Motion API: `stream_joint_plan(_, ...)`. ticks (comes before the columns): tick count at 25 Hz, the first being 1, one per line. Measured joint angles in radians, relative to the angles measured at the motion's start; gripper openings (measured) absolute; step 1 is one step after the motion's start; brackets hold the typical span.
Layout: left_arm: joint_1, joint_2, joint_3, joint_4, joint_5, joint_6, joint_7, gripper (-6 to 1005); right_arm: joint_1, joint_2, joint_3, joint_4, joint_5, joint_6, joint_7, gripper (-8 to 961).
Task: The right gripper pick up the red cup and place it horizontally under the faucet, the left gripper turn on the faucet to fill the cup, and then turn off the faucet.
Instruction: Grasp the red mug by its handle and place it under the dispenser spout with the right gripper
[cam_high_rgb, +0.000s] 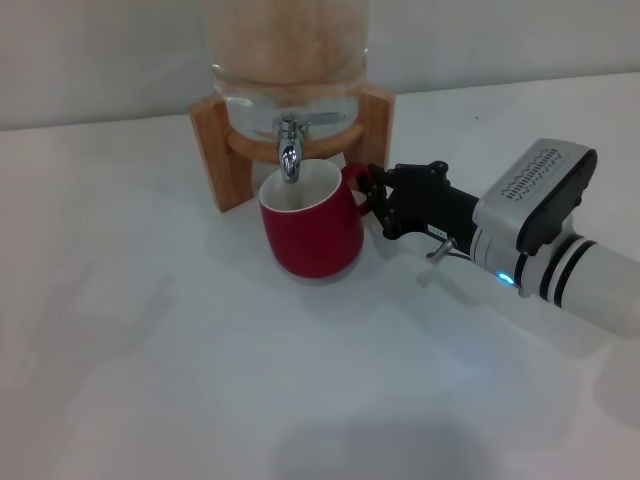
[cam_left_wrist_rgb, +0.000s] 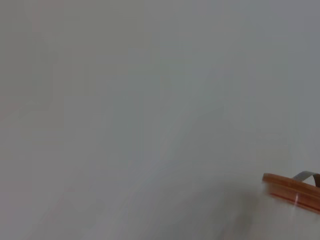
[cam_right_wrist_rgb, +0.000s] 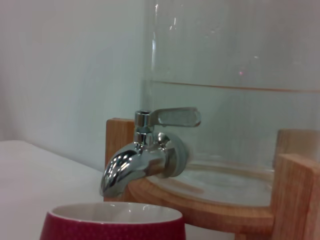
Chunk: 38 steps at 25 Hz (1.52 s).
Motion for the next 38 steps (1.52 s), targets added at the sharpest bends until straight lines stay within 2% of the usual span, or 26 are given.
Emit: stream_joint_plan(38,0.002,0.0,-0.002,-0.003,-0.017,-0.014,-0.002,872,-0.014,0.0,-0.011,-0.005,-0.045,-0.012,-0.049,97)
